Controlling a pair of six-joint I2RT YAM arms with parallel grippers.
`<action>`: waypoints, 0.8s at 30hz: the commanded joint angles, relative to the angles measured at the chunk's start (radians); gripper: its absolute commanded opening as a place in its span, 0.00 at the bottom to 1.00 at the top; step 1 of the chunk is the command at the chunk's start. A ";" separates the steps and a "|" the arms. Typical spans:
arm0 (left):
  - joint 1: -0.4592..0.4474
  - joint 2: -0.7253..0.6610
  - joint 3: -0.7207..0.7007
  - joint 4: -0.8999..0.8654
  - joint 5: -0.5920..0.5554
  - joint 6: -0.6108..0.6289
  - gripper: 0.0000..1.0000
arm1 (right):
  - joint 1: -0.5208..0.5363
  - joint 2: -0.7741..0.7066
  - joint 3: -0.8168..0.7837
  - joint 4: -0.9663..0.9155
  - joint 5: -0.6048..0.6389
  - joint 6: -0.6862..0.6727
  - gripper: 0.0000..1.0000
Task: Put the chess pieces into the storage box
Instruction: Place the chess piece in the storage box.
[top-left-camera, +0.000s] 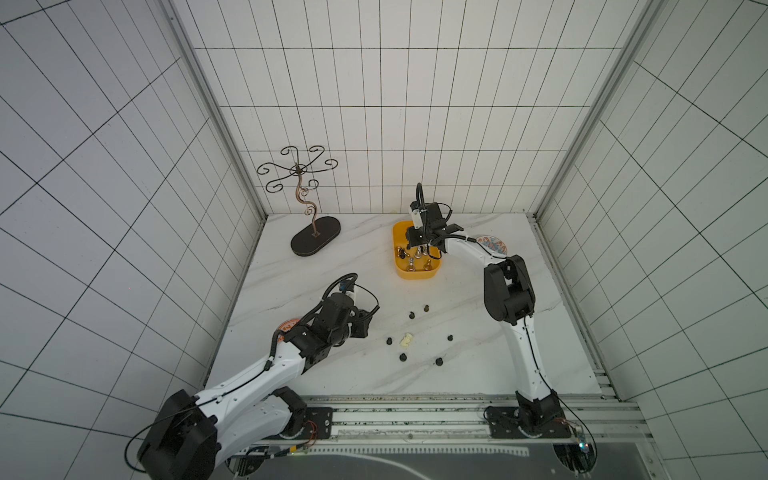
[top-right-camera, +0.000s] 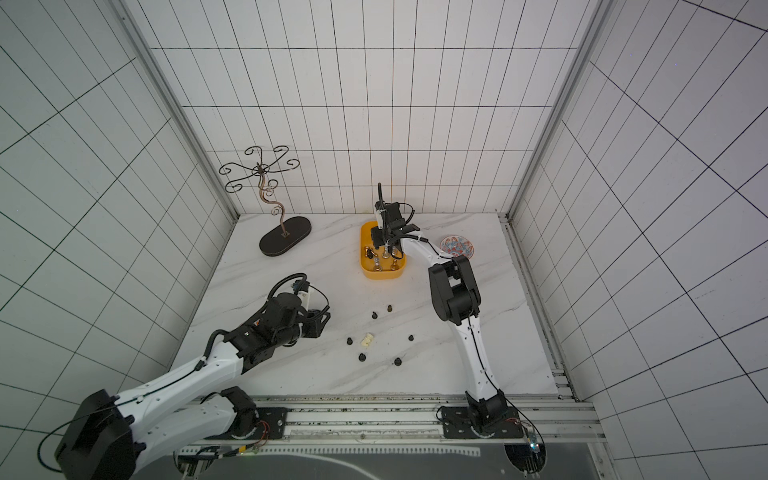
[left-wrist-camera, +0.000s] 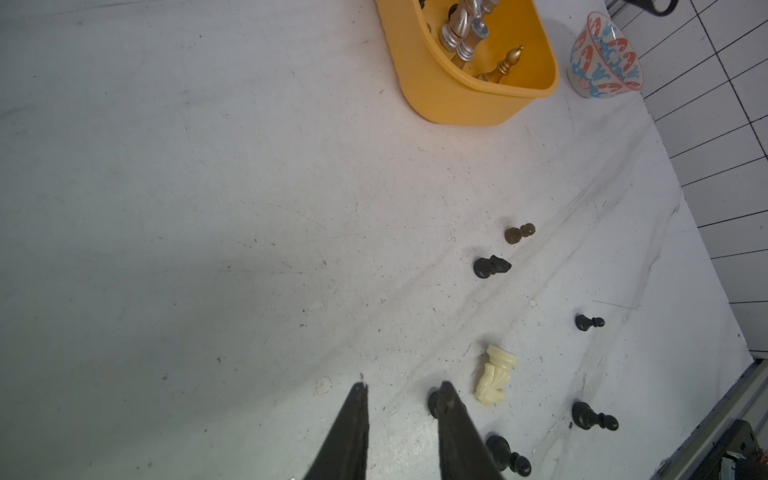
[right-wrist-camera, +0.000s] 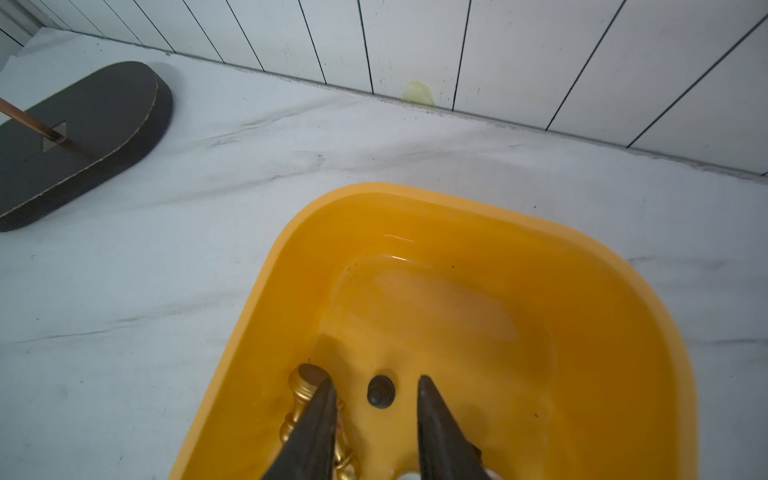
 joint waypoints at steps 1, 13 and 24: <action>-0.007 -0.017 -0.011 -0.008 -0.023 -0.011 0.28 | -0.008 -0.104 0.031 0.013 -0.008 -0.014 0.34; -0.025 -0.022 -0.012 -0.051 -0.044 -0.004 0.29 | -0.007 -0.442 -0.422 0.201 -0.034 0.065 0.34; -0.111 0.028 -0.007 -0.037 -0.055 -0.035 0.34 | -0.004 -0.776 -0.934 0.308 -0.025 0.125 0.34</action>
